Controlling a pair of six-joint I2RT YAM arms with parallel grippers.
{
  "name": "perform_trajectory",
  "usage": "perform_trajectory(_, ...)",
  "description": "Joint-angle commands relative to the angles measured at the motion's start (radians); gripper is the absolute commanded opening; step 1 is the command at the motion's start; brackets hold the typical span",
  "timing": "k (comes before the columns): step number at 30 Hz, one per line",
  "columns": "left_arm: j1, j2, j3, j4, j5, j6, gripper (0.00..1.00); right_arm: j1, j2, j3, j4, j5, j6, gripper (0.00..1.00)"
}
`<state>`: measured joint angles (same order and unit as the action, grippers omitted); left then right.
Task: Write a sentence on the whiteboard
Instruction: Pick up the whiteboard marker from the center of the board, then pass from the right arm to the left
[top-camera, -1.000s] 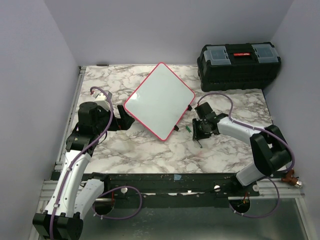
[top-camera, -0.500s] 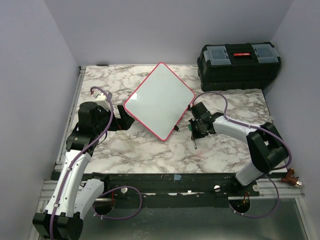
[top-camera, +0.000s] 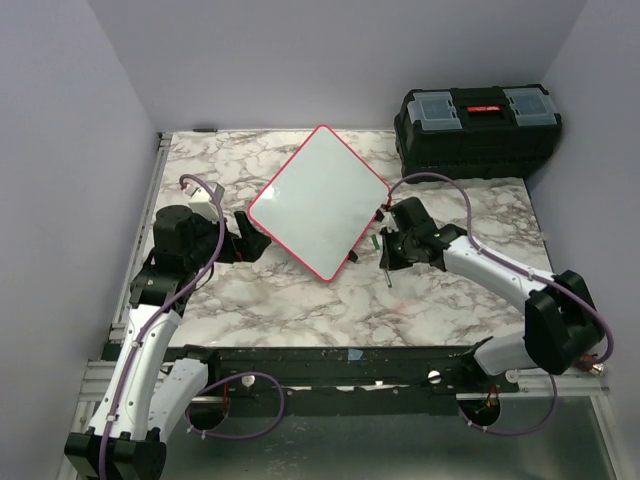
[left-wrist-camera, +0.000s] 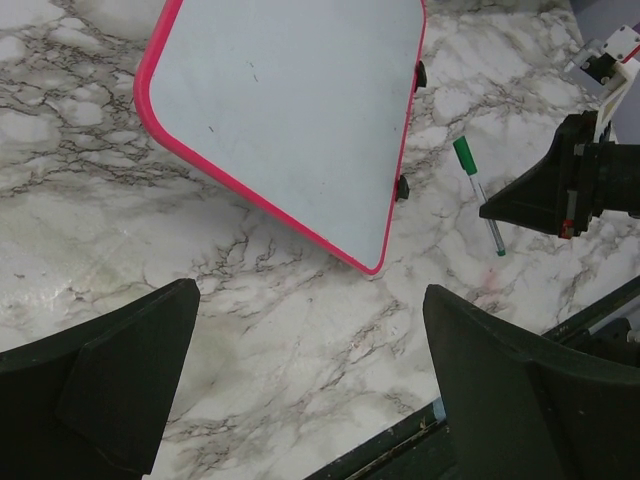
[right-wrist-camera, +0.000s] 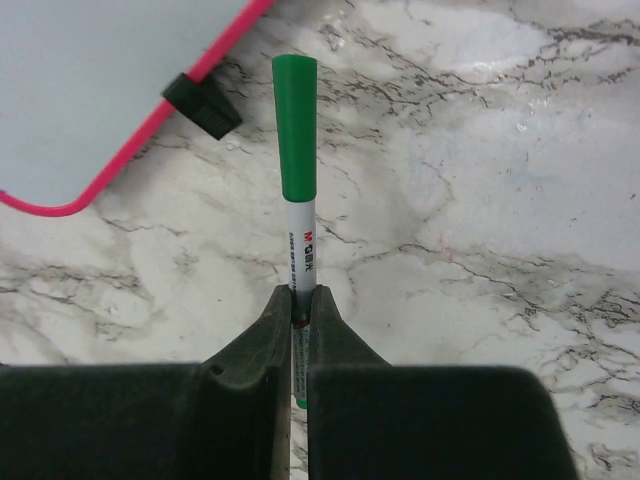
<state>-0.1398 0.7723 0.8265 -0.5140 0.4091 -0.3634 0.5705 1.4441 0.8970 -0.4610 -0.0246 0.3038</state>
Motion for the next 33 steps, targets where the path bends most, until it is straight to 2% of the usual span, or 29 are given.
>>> perform_trajectory(1,-0.007,-0.021,0.005,0.050,0.097,-0.002,0.96,0.009,-0.078,0.032,0.033,-0.075,-0.040,0.01)
perform_trajectory(6,-0.007,-0.015,0.000,0.088,0.174,-0.036,0.92,0.022,-0.131,0.062,0.077,-0.113,-0.058,0.01)
perform_trajectory(11,-0.013,0.010,0.006,0.128,0.232,-0.107,0.80,0.082,-0.153,0.099,0.132,-0.116,-0.082,0.01)
perform_trajectory(18,-0.097,0.082,0.073,0.094,0.182,-0.209,0.77,0.234,-0.128,0.140,0.191,-0.008,-0.152,0.01)
perform_trajectory(22,-0.139,0.122,0.103,0.081,0.154,-0.321,0.72,0.274,-0.127,0.130,0.262,0.019,-0.169,0.01)
perform_trajectory(28,-0.178,0.131,0.091,0.142,0.111,-0.554,0.72,0.309,-0.141,0.114,0.370,0.067,-0.226,0.01)
perform_trajectory(33,-0.196,0.149,0.100,0.169,0.092,-0.667,0.72,0.341,-0.149,0.109,0.424,0.100,-0.324,0.01)
